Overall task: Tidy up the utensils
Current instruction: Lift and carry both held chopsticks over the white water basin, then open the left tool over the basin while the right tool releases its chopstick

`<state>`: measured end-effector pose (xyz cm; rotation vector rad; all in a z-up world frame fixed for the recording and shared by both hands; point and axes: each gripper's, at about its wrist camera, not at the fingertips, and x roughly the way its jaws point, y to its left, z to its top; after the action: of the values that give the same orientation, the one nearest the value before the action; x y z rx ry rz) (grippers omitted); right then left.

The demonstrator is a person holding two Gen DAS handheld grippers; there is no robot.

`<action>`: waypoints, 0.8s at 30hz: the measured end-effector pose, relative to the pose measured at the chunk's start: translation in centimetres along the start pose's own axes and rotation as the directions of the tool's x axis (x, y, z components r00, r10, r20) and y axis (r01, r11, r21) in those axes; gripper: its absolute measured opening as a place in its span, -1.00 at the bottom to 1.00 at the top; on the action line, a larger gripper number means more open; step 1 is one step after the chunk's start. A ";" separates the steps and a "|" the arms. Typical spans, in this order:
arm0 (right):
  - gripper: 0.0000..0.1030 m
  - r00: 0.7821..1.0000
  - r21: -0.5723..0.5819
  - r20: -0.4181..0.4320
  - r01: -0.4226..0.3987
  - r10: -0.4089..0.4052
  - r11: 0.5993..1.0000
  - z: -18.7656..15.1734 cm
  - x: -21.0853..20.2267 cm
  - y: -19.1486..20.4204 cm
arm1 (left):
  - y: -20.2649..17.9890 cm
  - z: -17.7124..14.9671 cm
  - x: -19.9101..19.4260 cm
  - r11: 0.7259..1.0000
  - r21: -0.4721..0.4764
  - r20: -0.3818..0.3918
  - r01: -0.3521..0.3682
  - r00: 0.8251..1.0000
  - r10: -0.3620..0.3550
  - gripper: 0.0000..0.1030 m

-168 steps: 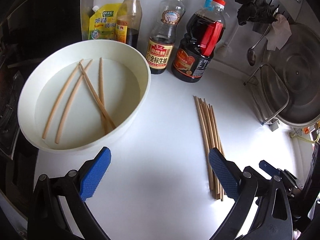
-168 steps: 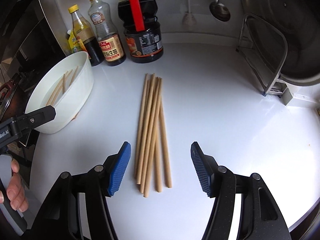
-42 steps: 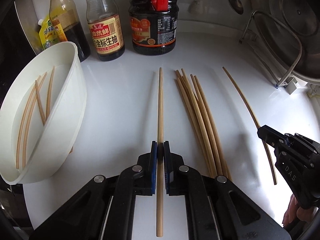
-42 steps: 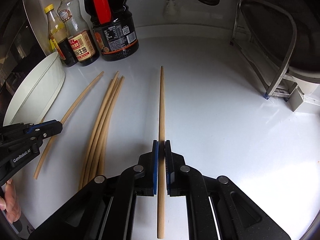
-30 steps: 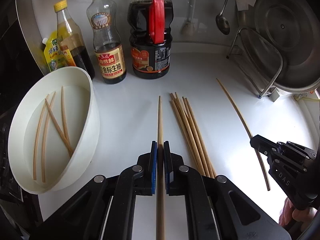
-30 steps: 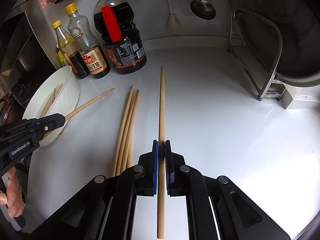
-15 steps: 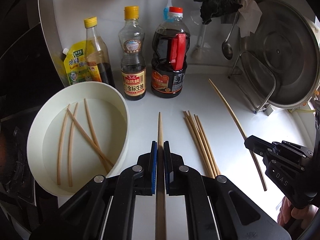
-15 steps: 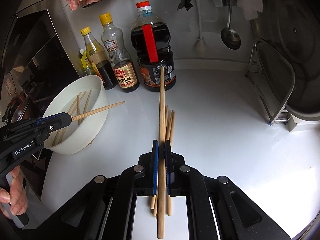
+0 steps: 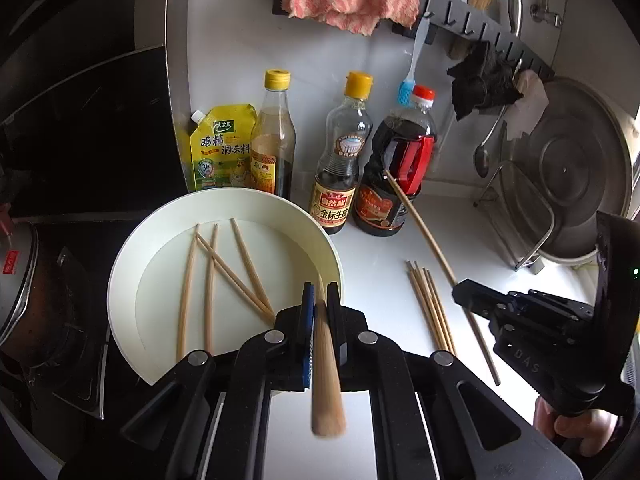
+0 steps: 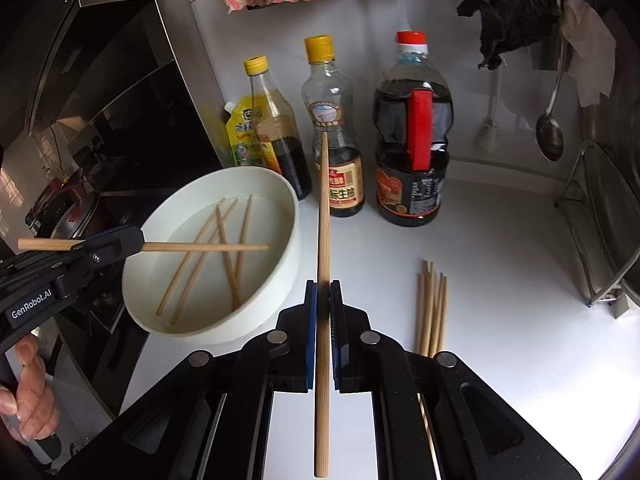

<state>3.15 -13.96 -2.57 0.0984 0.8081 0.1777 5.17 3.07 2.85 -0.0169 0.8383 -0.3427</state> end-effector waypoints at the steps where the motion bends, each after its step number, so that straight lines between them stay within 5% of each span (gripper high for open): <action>1: -0.88 1.000 -0.010 0.000 -0.002 0.002 1.000 0.3 0.2 0.5 | 0.6 0.3 -0.2 1.000 -0.009 0.007 0.006 1.000 -0.006 -0.86; 9: -0.88 0.998 -0.055 -0.035 -0.052 0.050 0.997 2.7 4.0 4.4 | 5.6 1.7 0.6 0.998 -0.025 0.036 -0.062 0.997 0.062 -0.86; 24: -0.88 0.979 -0.069 -0.174 -0.120 0.107 0.990 4.6 13.0 9.3 | 12.1 3.8 7.2 0.990 -0.096 -0.028 -0.103 0.995 0.100 -0.83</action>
<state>14.14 -2.42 -7.22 0.0547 0.9653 0.3298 15.88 11.87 -1.61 -0.0611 0.8753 -0.2064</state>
